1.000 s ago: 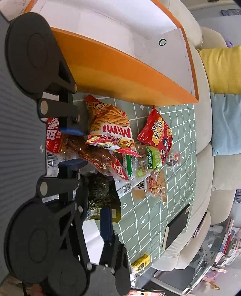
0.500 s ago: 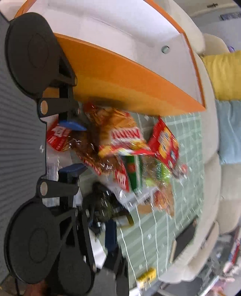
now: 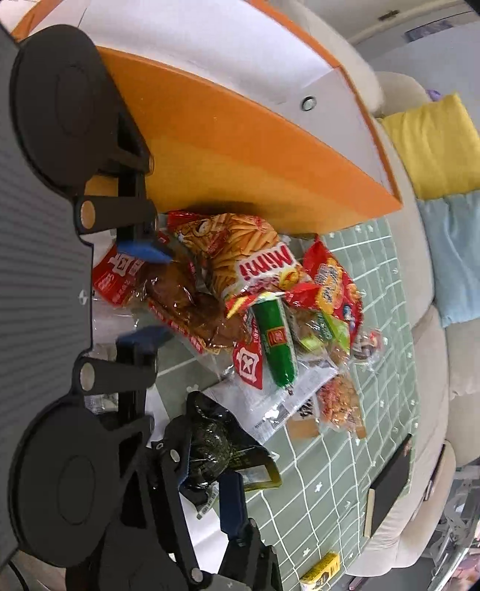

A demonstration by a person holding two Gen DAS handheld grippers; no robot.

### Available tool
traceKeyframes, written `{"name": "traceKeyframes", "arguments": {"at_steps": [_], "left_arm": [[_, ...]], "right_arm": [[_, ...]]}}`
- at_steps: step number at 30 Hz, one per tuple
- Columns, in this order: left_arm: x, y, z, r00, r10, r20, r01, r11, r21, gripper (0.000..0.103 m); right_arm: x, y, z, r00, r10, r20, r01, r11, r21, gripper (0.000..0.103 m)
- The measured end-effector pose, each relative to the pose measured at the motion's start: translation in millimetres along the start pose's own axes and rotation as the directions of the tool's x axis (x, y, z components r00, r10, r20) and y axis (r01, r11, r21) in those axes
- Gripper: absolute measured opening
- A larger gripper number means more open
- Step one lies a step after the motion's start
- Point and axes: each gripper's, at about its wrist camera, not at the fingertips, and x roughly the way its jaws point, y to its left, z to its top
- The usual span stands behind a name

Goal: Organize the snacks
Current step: 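Grasp the dark green pouch with the right tool while the left tool grasps a red meat packet, then carry both packets over the orange box and open both tools to drop them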

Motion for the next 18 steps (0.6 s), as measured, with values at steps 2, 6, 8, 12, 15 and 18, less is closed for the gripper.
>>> {"name": "traceKeyframes", "arguments": {"at_steps": [2,6,8,12,15,18], "left_arm": [[-7.9,-0.3,-0.5,0.999,0.0,0.034,-0.001,1.0,0.002,0.03],[-17.9,2.5,-1.1,0.998,-0.022,0.064,0.024,0.999,-0.021,0.023],[-24.5,2.7,-1.0,0.996,-0.018,0.089,0.02,0.999,-0.029,0.018],[-37.9,5.4,-1.2,0.993,-0.045,0.112,0.052,0.997,-0.063,0.007],[-40.9,7.8,-1.7,0.993,-0.062,0.101,0.072,0.992,-0.099,0.006],[-46.4,11.8,-2.8,0.991,-0.085,0.103,0.098,0.986,-0.135,0.005]], "right_arm": [[-1.6,-1.3,0.3,1.0,-0.002,-0.011,0.002,1.0,0.007,0.054],[-7.8,-6.7,1.2,1.0,-0.003,-0.023,0.004,0.999,0.042,0.052],[-11.7,-9.5,1.9,1.0,-0.005,-0.019,0.006,0.998,0.055,0.052],[-22.0,-10.6,2.0,1.0,-0.003,-0.003,0.003,0.998,0.062,0.05],[-28.7,-7.1,1.3,1.0,-0.002,0.012,0.001,0.999,0.049,0.047],[-35.2,-5.7,0.3,1.0,0.006,0.022,-0.007,0.999,0.044,0.043]]}}
